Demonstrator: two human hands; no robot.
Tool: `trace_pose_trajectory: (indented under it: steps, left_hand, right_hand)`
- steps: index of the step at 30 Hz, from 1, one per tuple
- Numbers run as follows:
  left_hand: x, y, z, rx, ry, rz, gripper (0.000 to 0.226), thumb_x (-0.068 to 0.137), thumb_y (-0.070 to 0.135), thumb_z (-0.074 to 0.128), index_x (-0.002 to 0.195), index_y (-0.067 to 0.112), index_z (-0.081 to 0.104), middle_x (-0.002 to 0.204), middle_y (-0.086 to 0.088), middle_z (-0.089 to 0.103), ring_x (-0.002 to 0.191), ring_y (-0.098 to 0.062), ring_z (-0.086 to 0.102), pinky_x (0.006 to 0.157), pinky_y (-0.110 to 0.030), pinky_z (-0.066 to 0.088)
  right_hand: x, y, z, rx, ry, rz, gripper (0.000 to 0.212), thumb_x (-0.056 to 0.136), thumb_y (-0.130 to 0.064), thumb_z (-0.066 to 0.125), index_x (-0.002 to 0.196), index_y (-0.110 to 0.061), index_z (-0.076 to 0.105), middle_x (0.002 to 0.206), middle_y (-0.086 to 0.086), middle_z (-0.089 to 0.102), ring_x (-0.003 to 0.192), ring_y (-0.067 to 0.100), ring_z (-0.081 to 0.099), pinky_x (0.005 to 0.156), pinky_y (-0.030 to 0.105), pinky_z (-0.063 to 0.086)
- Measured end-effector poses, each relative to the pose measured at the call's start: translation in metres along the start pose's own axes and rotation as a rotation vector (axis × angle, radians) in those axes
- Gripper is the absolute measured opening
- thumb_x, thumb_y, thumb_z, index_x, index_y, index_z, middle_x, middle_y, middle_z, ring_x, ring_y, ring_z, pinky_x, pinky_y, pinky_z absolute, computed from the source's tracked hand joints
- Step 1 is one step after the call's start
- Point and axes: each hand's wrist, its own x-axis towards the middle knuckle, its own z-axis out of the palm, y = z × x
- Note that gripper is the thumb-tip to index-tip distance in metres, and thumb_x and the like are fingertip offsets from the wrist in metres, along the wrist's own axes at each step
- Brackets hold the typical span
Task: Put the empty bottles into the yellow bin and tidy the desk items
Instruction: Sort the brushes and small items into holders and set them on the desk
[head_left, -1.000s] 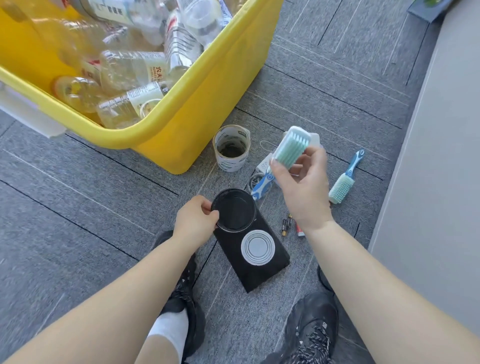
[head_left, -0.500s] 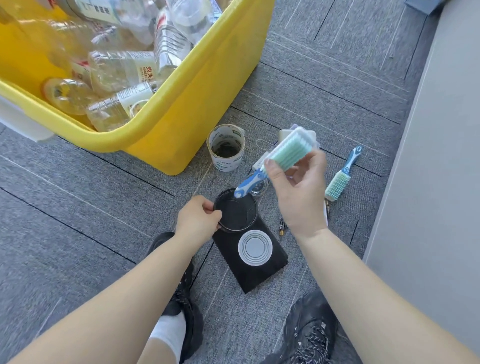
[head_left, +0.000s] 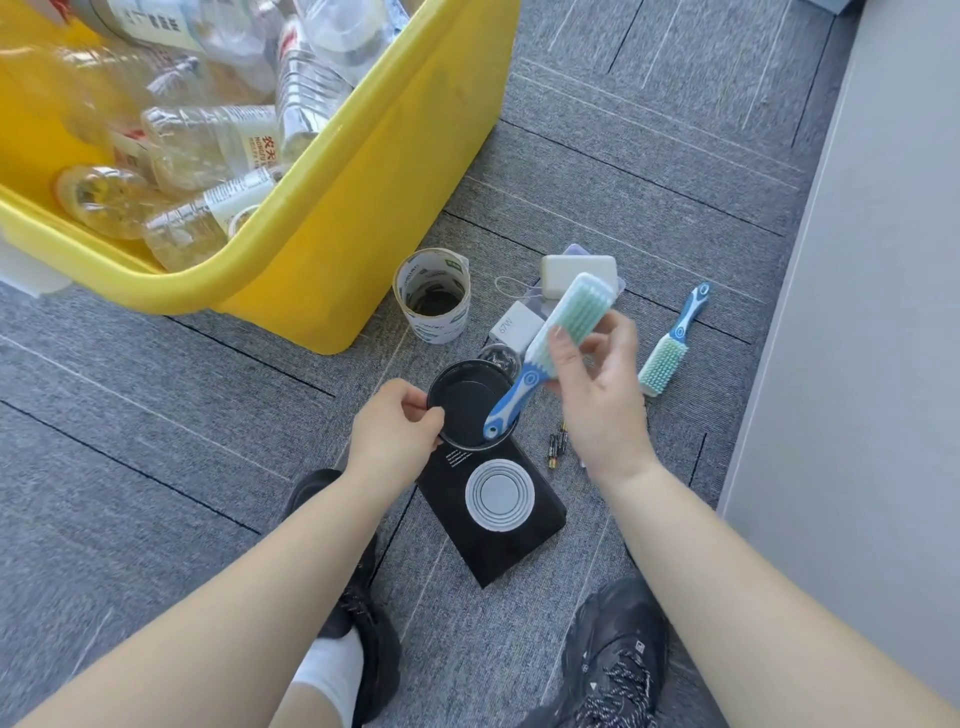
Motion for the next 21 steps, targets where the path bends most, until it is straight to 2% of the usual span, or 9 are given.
trace_pose_trajectory:
  steps: [2,5,7,10,13,15,17,19,21]
  left_hand:
    - [0.000,0.005,-0.002,0.026,0.001,0.034,0.007,0.088,0.019,0.061,0.089,0.019,0.054,0.081,0.005,0.060,0.068,-0.015,0.067,0.065,-0.027,0.052]
    - [0.001,0.006,-0.002,0.114,-0.017,0.102,0.008,0.088,0.024,0.061,0.085,0.025,0.054,0.084,0.006,0.062,0.076,-0.020,0.065,0.074,-0.037,0.053]
    - [-0.001,0.005,-0.001,0.156,-0.041,0.123,0.006,0.087,0.024,0.061,0.085,0.024,0.056,0.083,0.005,0.062,0.078,-0.021,0.064,0.077,-0.043,0.054]
    - [-0.001,0.002,-0.003,0.161,-0.038,0.095,0.006,0.086,0.025,0.062,0.085,0.022,0.057,0.083,0.005,0.062,0.079,-0.021,0.065,0.079,-0.044,0.054]
    - [0.001,0.000,-0.008,0.095,0.001,0.048,0.010,0.086,0.025,0.062,0.081,0.027,0.054,0.085,0.005,0.061,0.082,-0.023,0.065,0.081,-0.046,0.054]
    - [0.003,0.001,-0.010,0.064,0.019,0.059,0.013,0.086,0.023,0.063,0.079,0.029,0.052,0.083,0.005,0.061,0.082,-0.022,0.065,0.081,-0.046,0.054]
    - [0.003,0.003,-0.010,0.063,0.022,0.081,0.014,0.085,0.022,0.063,0.078,0.029,0.053,0.082,0.006,0.061,0.081,-0.020,0.065,0.080,-0.045,0.055]
    - [0.003,0.004,-0.008,0.078,0.009,0.096,0.014,0.085,0.022,0.064,0.079,0.028,0.053,0.081,0.005,0.061,0.079,-0.020,0.065,0.079,-0.044,0.055]
    - [0.003,0.003,-0.006,0.096,-0.008,0.095,0.011,0.084,0.022,0.064,0.080,0.026,0.055,0.080,0.004,0.062,0.077,-0.021,0.066,0.078,-0.044,0.055]
  right_hand:
    - [0.007,-0.011,-0.004,0.066,-0.054,0.035,0.040,0.094,-0.034,0.053,0.131,-0.023,0.039,0.108,0.009,0.056,0.100,0.023,0.064,0.079,0.041,0.058]
    - [0.011,-0.020,-0.003,-0.002,-0.160,0.012,0.044,0.095,-0.039,0.050,0.135,-0.027,0.039,0.106,0.014,0.056,0.095,0.025,0.064,0.083,0.051,0.055]
    - [0.010,-0.025,0.000,-0.009,-0.152,0.005,0.046,0.091,-0.048,0.050,0.133,-0.031,0.042,0.109,0.015,0.058,0.099,0.032,0.062,0.089,0.055,0.050]
    - [0.015,-0.035,0.000,-0.004,-0.170,0.051,0.042,0.094,-0.046,0.049,0.131,-0.027,0.048,0.108,0.005,0.063,0.092,0.021,0.063,0.088,0.040,0.052]
    - [0.014,-0.038,-0.006,-0.225,-0.376,0.202,0.031,0.096,-0.038,0.051,0.122,-0.022,0.057,0.110,-0.005,0.065,0.086,0.002,0.060,0.070,0.009,0.049]
    - [0.006,-0.029,-0.006,-0.397,-0.512,0.291,0.029,0.094,-0.038,0.054,0.117,-0.021,0.060,0.111,-0.004,0.064,0.091,0.005,0.060,0.061,0.010,0.047]
    - [-0.001,-0.020,-0.002,-0.566,-0.586,0.327,0.032,0.092,-0.040,0.057,0.117,-0.020,0.060,0.103,-0.006,0.062,0.098,0.013,0.061,0.072,0.021,0.051]
    - [-0.002,-0.014,0.001,-0.684,-0.593,0.322,0.037,0.090,-0.037,0.060,0.121,-0.018,0.057,0.094,-0.007,0.057,0.095,0.015,0.059,0.084,0.028,0.048]
    - [0.002,-0.012,0.001,-0.763,-0.582,0.291,0.039,0.088,-0.034,0.063,0.122,-0.017,0.056,0.096,-0.004,0.058,0.089,0.014,0.056,0.080,0.025,0.042]
